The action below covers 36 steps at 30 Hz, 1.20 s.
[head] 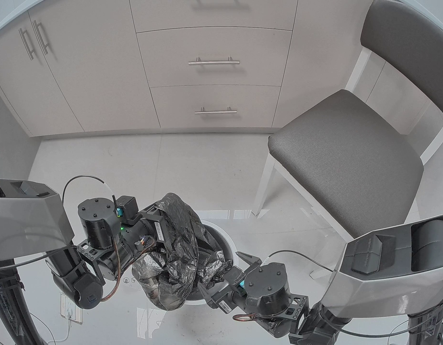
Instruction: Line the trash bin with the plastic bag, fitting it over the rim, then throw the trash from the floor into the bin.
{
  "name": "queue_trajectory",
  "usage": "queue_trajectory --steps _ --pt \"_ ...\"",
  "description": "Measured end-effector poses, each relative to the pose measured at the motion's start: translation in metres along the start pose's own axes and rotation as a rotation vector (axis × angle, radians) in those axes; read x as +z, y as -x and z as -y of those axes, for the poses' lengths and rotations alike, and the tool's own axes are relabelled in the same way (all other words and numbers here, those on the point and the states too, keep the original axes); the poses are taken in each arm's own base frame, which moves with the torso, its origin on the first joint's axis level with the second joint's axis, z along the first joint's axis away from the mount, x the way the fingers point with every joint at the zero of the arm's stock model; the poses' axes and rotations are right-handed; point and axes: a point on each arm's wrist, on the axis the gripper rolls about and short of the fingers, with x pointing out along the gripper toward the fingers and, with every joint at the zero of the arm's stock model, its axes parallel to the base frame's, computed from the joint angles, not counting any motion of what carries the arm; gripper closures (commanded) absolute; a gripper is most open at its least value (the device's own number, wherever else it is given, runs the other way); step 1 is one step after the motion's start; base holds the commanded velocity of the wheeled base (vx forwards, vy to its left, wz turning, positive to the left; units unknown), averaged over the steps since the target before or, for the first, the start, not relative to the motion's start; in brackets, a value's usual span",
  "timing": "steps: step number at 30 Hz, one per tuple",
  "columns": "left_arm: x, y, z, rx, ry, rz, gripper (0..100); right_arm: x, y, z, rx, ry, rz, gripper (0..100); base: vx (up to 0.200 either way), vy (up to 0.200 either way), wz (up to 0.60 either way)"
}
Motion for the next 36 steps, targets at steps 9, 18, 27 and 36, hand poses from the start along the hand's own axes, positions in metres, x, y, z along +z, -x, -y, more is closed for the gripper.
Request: queue_trajectory --steps 9,18,27,36 --pt "0.000 -0.001 0.004 -0.011 0.001 0.002 100 0.012 -0.023 -0.021 0.021 -0.005 0.038 0 0.000 0.000 0.00" --pt "0.000 -0.001 0.004 -0.013 0.001 0.002 100 0.009 -0.049 -0.047 0.050 0.006 0.036 0 0.000 0.000 0.00" --pt "0.000 -0.001 0.004 -0.013 0.001 0.003 100 -0.008 -0.062 -0.047 0.037 0.010 0.004 0 0.000 0.000 0.00" --pt "0.000 -0.001 0.004 -0.012 0.001 0.002 100 -0.017 -0.067 -0.050 0.037 0.017 -0.012 0 0.000 0.000 0.00"
